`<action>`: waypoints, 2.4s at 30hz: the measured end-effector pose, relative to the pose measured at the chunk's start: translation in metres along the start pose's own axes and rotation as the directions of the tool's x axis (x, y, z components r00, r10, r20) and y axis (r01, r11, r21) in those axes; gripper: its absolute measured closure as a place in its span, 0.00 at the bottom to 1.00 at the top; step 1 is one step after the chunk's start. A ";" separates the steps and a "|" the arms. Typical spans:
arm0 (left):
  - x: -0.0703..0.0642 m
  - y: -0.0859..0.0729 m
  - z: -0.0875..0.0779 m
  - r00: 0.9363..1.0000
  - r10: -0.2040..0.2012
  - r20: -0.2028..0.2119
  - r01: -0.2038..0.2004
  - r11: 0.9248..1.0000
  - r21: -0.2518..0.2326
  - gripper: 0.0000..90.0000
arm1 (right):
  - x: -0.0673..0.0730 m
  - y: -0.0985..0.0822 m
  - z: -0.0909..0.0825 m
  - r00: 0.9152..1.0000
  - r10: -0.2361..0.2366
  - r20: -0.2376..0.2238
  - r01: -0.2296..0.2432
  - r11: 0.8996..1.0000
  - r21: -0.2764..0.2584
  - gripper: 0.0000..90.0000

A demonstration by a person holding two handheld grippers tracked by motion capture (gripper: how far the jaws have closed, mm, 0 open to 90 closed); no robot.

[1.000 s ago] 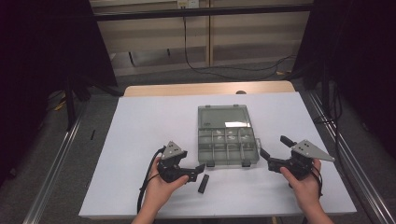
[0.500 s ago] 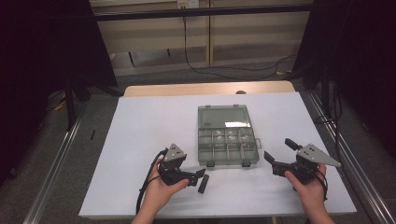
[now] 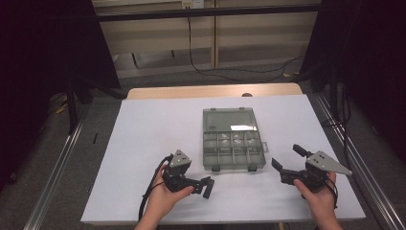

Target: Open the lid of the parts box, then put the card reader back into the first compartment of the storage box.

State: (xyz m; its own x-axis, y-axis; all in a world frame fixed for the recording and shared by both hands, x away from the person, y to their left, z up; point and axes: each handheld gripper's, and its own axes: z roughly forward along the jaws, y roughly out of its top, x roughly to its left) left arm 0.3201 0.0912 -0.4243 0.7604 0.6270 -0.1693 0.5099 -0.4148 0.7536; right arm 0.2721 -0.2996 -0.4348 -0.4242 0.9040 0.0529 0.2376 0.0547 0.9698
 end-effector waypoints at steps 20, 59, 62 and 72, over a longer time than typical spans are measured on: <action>-0.005 -0.003 0.005 1.000 -0.002 0.016 0.001 0.999 0.044 0.12 | 0.001 0.000 -0.001 1.000 -0.008 -0.011 0.007 1.000 -0.014 0.05; -0.013 -0.010 0.017 0.998 0.039 0.047 -0.045 0.989 0.142 0.29 | 0.002 -0.002 0.000 0.999 -0.027 -0.018 0.027 1.000 -0.007 0.05; -0.015 -0.009 0.017 0.997 0.049 0.052 -0.056 0.988 0.145 0.31 | 0.003 -0.001 0.000 0.999 -0.029 -0.018 0.029 1.000 -0.005 0.05; -0.017 -0.010 0.019 0.993 0.089 0.074 -0.098 0.985 0.139 0.41 | 0.003 -0.001 0.000 0.999 -0.032 -0.017 0.032 0.999 -0.003 0.06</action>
State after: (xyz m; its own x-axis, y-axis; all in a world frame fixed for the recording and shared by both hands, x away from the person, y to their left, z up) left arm 0.3095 0.0717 -0.4414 0.8303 0.5372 -0.1484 0.4835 -0.5618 0.6713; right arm 0.2703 -0.2971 -0.4360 -0.4466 0.8944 0.0260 0.2215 0.0824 0.9717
